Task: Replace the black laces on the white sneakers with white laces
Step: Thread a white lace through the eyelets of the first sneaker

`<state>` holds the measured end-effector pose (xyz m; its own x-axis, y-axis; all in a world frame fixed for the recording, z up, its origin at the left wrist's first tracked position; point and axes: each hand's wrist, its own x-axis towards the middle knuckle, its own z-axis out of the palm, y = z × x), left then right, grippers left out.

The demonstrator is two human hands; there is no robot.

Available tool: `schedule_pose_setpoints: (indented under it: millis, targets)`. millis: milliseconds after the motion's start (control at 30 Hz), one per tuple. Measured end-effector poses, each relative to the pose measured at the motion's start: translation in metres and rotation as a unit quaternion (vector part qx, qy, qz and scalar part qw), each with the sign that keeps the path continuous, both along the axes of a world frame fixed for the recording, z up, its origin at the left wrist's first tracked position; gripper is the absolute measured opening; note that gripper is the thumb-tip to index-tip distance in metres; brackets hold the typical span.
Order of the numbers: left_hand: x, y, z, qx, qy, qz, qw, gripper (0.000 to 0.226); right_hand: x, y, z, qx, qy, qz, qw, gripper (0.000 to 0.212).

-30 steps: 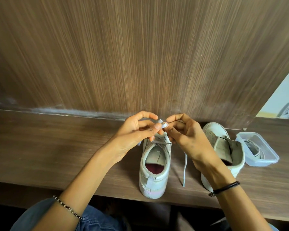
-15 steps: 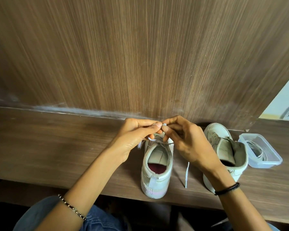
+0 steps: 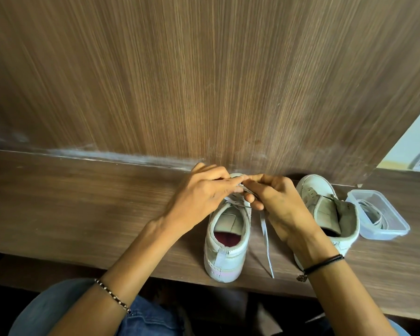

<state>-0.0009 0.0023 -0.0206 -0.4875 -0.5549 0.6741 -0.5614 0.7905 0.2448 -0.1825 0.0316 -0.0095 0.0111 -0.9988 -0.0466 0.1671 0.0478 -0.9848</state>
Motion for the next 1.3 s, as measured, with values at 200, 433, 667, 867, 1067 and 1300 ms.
schedule_pose_setpoints:
  millis: [200, 433, 667, 867, 1067, 1300]
  targets:
    - [-0.006, 0.002, 0.009, 0.157, 0.083, 0.046, 0.983, 0.022, -0.004, -0.002, 0.006, -0.030, -0.033, -0.023, 0.999, 0.012]
    - [-0.004, 0.008, 0.027, 0.543, 0.233, 0.016, 0.806, 0.028, -0.008, 0.001, 0.006, -0.114, -0.003, 0.081, 0.990, 0.028]
    - [0.000, 0.004, 0.028, 0.614, 0.329, 0.017, 0.717, 0.014, -0.005, 0.004, 0.006, -0.178, 0.071, 0.083, 0.978, 0.027]
    - [0.001, 0.003, 0.025, 0.600, 0.323, 0.035, 0.731, 0.025, -0.005, 0.004, 0.004, -0.182, 0.064, 0.035, 0.981, 0.015]
    - [0.008, 0.001, 0.022, 0.580, 0.329, 0.066, 0.742, 0.056, -0.017, 0.011, 0.013, -0.164, 0.035, -0.007, 0.986, 0.009]
    - [0.015, 0.006, 0.020, 0.554, 0.336, 0.063, 0.759, 0.025, -0.036, 0.017, 0.017, -0.158, 0.072, 0.021, 0.985, 0.008]
